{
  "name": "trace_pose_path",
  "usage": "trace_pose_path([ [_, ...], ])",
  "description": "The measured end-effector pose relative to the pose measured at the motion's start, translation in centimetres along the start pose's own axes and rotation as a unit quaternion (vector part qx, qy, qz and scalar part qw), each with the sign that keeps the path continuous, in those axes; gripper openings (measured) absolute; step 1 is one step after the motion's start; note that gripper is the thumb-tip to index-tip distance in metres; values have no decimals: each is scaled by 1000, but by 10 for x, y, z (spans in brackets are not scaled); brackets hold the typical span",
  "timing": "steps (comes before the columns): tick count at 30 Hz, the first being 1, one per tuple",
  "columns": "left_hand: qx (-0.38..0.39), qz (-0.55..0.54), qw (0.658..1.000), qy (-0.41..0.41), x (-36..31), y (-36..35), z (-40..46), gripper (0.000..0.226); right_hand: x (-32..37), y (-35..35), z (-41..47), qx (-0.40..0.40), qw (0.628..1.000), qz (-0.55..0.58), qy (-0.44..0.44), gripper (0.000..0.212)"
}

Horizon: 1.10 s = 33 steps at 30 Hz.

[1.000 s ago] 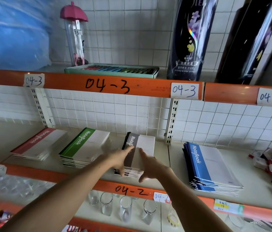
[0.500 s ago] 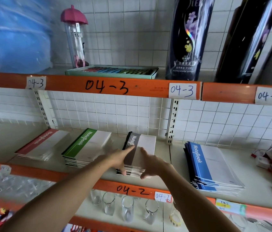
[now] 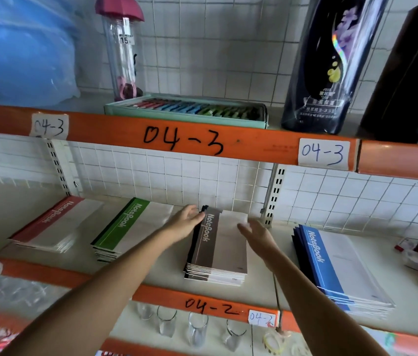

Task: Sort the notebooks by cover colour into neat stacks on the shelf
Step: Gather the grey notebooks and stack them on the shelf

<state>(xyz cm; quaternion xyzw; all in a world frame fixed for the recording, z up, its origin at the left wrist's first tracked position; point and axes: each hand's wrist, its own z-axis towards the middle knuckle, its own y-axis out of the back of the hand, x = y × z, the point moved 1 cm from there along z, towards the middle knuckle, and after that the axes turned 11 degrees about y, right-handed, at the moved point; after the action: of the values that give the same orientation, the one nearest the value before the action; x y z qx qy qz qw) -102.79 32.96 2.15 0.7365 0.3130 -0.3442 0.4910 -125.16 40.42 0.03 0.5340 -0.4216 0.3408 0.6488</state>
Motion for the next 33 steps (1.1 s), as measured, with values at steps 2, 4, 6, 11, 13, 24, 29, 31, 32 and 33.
trace_pose_path([
  [2,11,-53,999,-6,-5,-7,5,56,-3,1,1,-23,998,50,-15,65],
  [4,4,-131,991,-2,-8,-9,17,51,-7,7,7,-53,993,108,-18,68],
  [6,27,-237,971,11,-3,-16,35,54,-10,6,11,-111,979,167,-32,81],
  [11,121,-318,939,47,22,-51,57,76,-17,-36,9,-48,967,242,-63,68],
  [13,136,-327,933,65,27,-38,65,85,-19,-30,13,-49,964,254,-61,58],
  [24,77,-311,946,45,41,-31,81,58,-29,-29,22,-131,965,228,-4,60],
  [29,167,-336,926,50,36,-51,77,45,-49,-54,26,-27,941,328,-76,66],
  [31,167,-344,923,39,40,-51,80,44,-58,-51,29,-24,943,320,-85,69],
  [32,153,-342,927,30,40,-49,79,46,-60,-50,29,-22,944,318,-82,68],
  [33,151,-335,930,18,41,-48,77,49,-57,-51,29,-27,944,318,-81,68],
])
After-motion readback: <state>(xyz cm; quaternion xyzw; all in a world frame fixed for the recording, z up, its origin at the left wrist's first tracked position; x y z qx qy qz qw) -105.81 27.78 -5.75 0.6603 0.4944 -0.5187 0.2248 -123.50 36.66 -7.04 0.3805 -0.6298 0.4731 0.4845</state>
